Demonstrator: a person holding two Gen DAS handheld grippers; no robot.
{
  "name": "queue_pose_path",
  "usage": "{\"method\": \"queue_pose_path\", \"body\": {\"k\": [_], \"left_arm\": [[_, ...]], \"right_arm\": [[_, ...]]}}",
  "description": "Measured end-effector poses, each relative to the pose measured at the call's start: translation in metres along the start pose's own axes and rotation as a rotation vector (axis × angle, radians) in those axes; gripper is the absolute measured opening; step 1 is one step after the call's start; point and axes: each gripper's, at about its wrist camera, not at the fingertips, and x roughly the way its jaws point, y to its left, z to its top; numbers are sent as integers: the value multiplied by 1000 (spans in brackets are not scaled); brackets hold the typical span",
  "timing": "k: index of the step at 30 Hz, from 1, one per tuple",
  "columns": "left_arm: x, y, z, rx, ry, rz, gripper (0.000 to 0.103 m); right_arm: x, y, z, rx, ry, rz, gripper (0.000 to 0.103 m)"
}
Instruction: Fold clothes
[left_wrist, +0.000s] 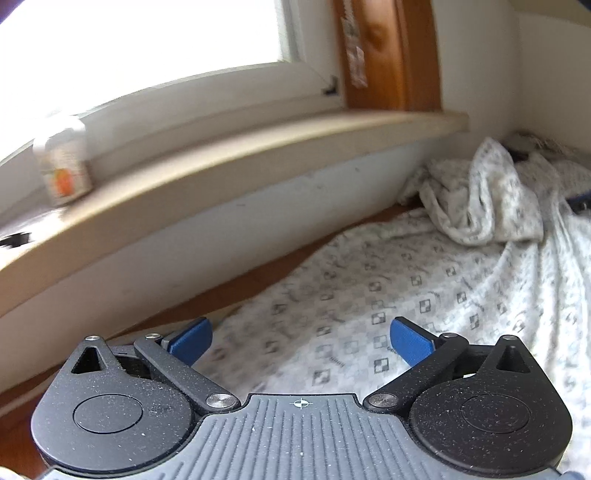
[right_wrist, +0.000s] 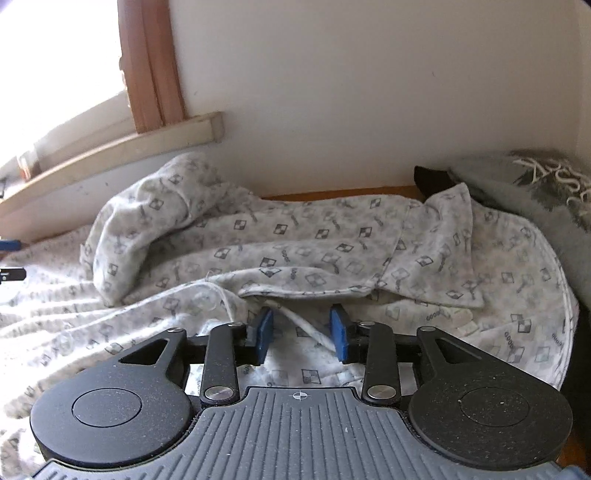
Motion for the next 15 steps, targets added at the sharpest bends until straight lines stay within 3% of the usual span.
{"method": "queue_pose_path", "body": {"k": [3, 6, 8, 13, 15], "left_arm": [[-34, 8, -14, -75, 9, -1, 101], [-67, 16, -28, -148, 19, -2, 93], [-88, 12, -44, -141, 45, 15, 70], [-136, -3, -81, -152, 70, -13, 45], [-153, -12, -90, -150, 56, -18, 42]], "right_arm": [[0, 9, -2, -53, 7, -25, 43], [3, 16, 0, -91, 12, -46, 45], [3, 13, 1, -74, 13, -36, 47], [3, 12, 1, -72, 14, -47, 51], [3, 12, 0, -76, 16, -58, 56]]}}
